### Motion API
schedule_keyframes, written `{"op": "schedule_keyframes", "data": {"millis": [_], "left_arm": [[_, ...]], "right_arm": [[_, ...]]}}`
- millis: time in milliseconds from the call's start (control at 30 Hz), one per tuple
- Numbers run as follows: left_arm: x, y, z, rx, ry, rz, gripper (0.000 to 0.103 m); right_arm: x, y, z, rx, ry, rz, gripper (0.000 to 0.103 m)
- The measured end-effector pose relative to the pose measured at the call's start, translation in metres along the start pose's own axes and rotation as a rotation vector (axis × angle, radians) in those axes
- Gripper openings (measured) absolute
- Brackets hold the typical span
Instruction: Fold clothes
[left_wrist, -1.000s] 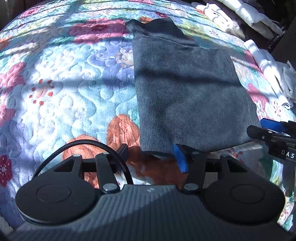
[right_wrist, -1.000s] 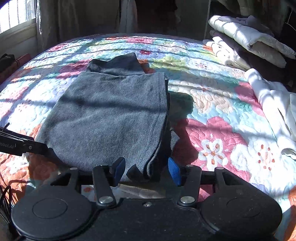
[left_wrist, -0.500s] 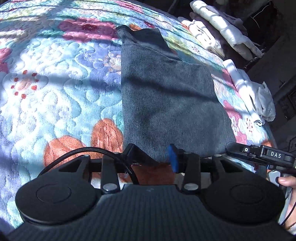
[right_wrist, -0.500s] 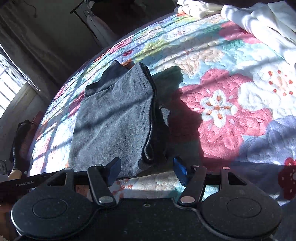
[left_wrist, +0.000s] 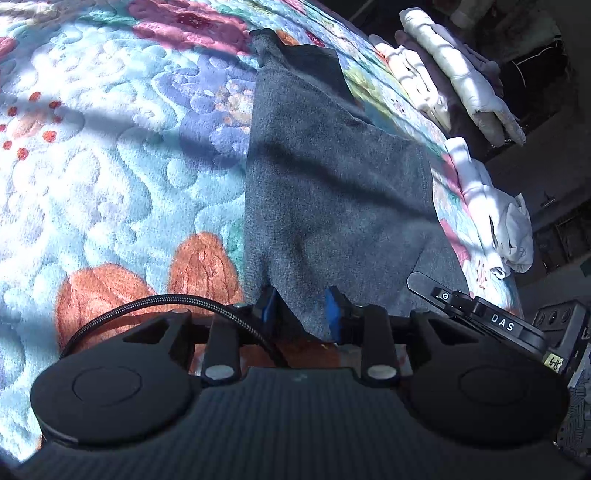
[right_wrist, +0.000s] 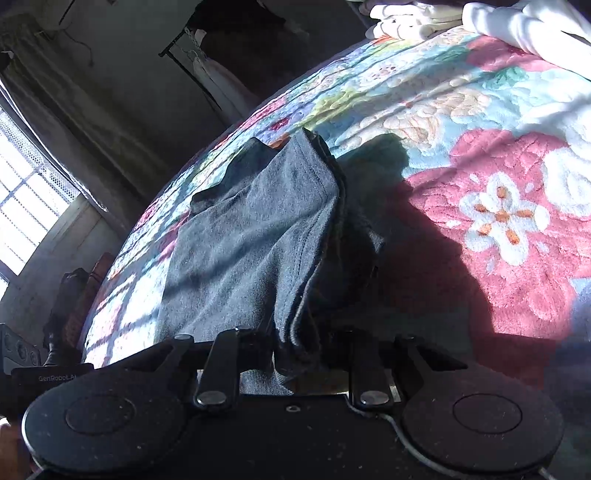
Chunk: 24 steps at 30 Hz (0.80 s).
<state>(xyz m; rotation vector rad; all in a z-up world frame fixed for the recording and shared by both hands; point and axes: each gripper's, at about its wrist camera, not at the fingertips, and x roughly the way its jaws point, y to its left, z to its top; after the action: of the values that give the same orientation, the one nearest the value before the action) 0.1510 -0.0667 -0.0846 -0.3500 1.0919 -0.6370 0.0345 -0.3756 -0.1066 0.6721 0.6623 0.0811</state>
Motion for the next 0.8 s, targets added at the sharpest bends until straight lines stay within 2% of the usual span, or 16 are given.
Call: {"op": "schedule_keyframes", "data": {"millis": [100,200,300,467,700,800], "left_arm": [[0.000,0.000,0.000,-0.006,-0.007,0.005,0.013],[-0.004,-0.010,-0.003,0.053,-0.014,0.055,0.011],[-0.008,-0.017,-0.006,0.071,-0.022,0.077,0.009],[-0.031,-0.019,-0.009,0.047,-0.053,0.065,0.008],[-0.066,-0.035,-0.022,0.059,-0.056,0.048,0.008],[-0.081,-0.046,-0.034,0.071,-0.059,0.038,0.008]], "right_arm": [[-0.011,0.010,-0.001,-0.052,-0.043,0.005,0.018],[-0.019,0.012,0.001,-0.061,-0.059,0.033,0.018],[-0.022,0.014,0.003,-0.067,-0.051,0.047,0.016],[-0.034,0.025,0.006,-0.048,-0.055,0.101,0.015],[-0.068,0.040,0.002,-0.028,-0.038,0.167,0.015],[-0.086,0.042,-0.003,-0.005,0.013,0.190,0.015]]}}
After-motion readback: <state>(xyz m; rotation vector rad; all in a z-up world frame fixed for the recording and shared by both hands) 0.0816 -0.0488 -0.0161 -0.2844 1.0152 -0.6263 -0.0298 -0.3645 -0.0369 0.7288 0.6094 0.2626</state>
